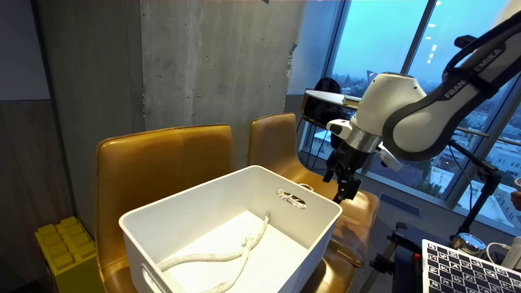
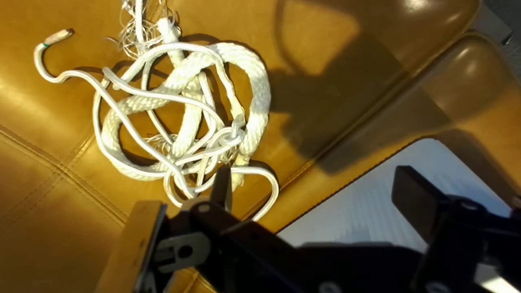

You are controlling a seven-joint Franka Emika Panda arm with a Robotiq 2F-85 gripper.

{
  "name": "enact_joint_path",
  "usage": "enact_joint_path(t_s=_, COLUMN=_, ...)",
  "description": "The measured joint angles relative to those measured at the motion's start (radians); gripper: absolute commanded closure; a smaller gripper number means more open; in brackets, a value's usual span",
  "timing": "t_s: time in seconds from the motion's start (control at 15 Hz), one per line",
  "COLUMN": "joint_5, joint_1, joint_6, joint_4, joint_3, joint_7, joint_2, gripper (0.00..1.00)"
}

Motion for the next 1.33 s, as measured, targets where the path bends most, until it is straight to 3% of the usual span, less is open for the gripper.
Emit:
enact_joint_path(t_s=0.4, joint_5=-0.008, joint_1=-0.038, joint_6=-0.067, joint_4=0.146, joint_3=-0.003, joint_7=-0.063, joint_2=0.189, gripper=0.0)
enact_joint_path(t_s=1.33, joint_5=-0.068, joint_1=0.059, joint_6=-0.215, joint_4=0.402, joint_3=-0.077, joint_7=-0.042, joint_2=0.446, gripper=0.0)
